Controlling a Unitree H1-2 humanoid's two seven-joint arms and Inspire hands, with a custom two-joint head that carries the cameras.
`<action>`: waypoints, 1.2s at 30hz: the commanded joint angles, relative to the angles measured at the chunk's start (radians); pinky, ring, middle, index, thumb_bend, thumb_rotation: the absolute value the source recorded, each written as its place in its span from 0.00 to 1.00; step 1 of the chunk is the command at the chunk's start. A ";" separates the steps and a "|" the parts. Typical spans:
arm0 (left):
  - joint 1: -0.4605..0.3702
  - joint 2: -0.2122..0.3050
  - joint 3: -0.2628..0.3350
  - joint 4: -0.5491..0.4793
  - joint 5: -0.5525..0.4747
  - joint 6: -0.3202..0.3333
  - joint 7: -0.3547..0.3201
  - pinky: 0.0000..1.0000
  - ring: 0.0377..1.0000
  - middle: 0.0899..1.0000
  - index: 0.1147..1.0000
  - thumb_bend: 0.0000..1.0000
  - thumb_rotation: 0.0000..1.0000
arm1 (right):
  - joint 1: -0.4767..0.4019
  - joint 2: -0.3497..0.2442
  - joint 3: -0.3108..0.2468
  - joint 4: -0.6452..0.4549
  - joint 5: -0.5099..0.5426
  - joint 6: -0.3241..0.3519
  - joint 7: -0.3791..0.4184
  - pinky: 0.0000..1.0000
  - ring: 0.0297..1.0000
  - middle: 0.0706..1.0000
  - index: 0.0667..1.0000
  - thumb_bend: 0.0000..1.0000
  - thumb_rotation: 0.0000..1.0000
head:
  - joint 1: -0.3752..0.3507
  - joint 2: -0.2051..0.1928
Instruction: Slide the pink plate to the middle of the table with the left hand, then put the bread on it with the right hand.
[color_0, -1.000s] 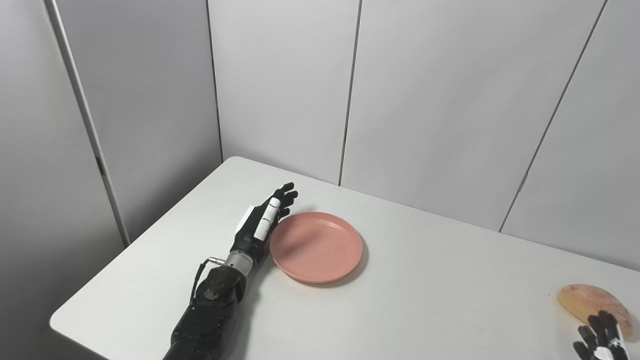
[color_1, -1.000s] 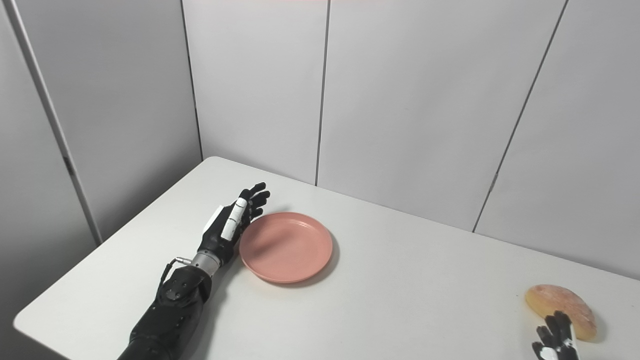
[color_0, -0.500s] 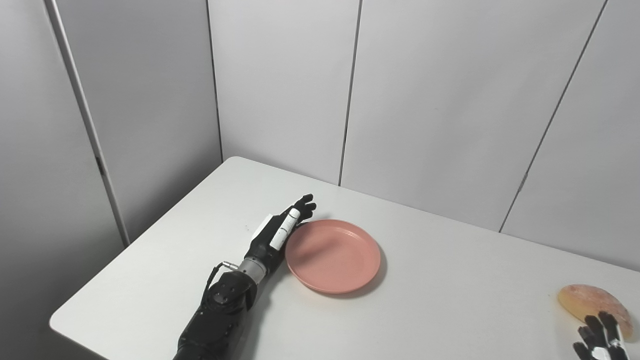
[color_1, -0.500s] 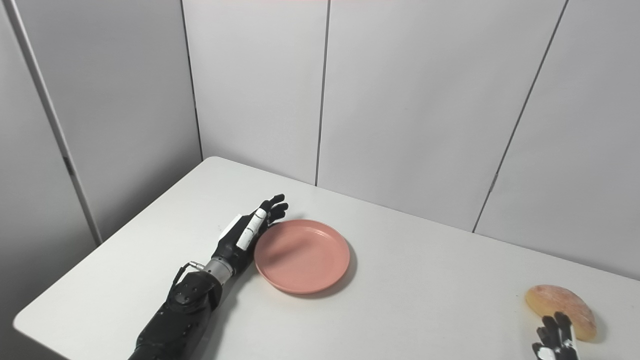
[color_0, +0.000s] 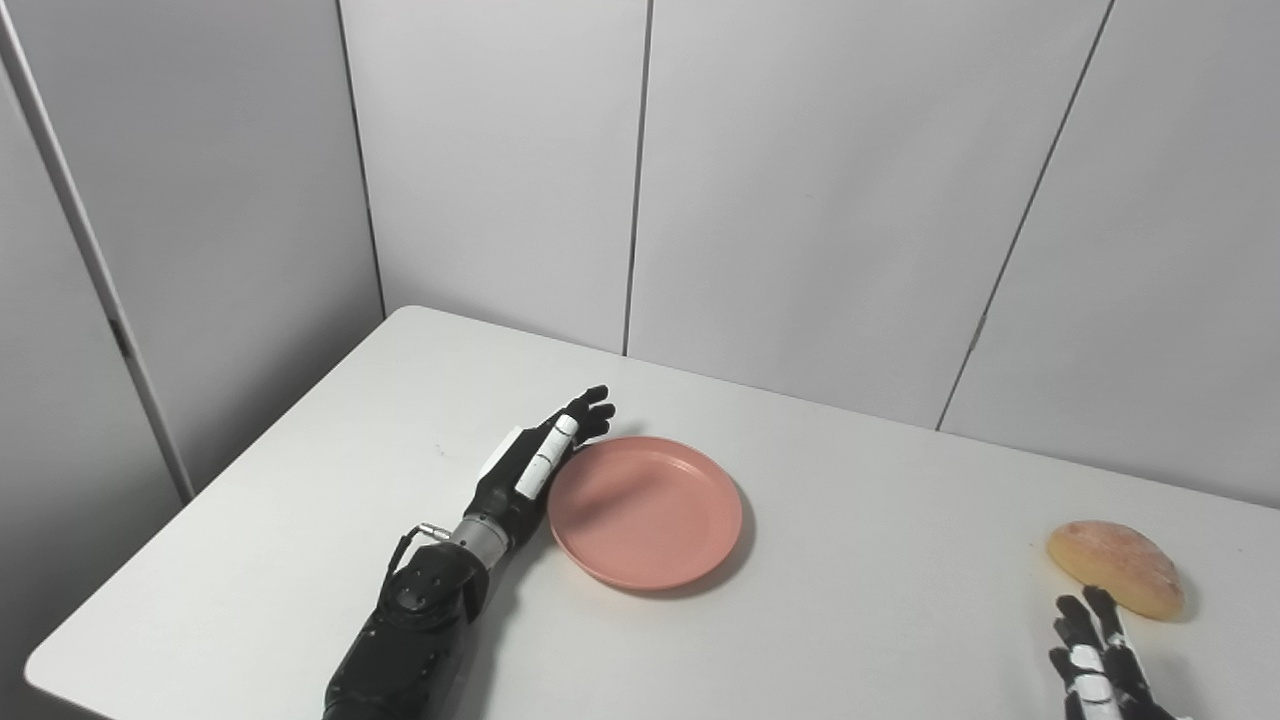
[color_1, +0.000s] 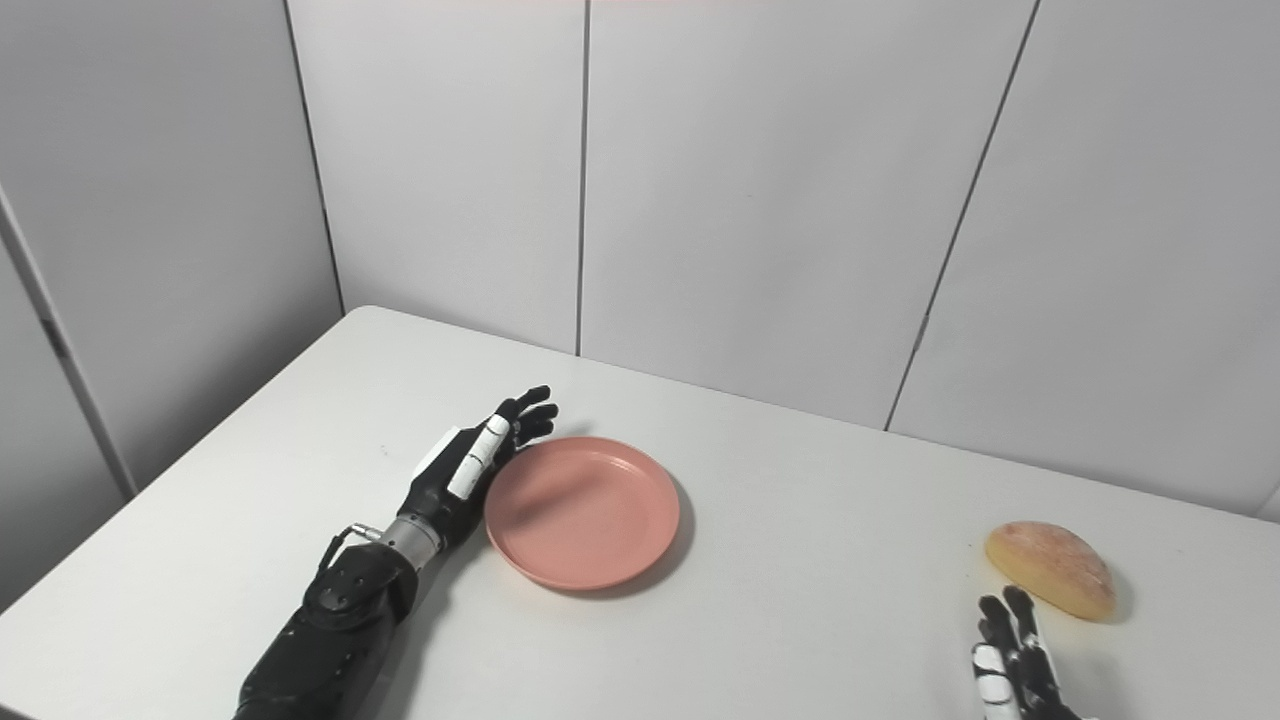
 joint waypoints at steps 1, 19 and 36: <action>0.001 -0.017 -0.007 -0.025 -0.017 0.013 -0.020 0.90 0.92 0.90 0.87 0.76 0.95 | -0.035 0.001 0.002 -0.011 -0.010 -0.070 0.002 1.00 0.98 0.93 0.95 0.65 0.74 | -0.021 0.017; 0.020 -0.034 -0.065 -0.146 -0.029 0.118 -0.102 0.90 0.92 0.91 0.88 0.74 0.95 | -0.070 0.042 0.038 -0.048 -0.115 -0.056 -0.045 0.99 0.93 0.91 0.95 0.60 0.76 | -0.199 0.136; 0.023 -0.046 -0.096 -0.141 -0.050 0.123 -0.179 0.89 0.92 0.91 0.87 0.78 0.92 | -0.089 0.070 0.065 -0.039 -0.148 -0.041 -0.070 1.00 0.95 0.92 0.97 0.62 0.76 | -0.309 0.134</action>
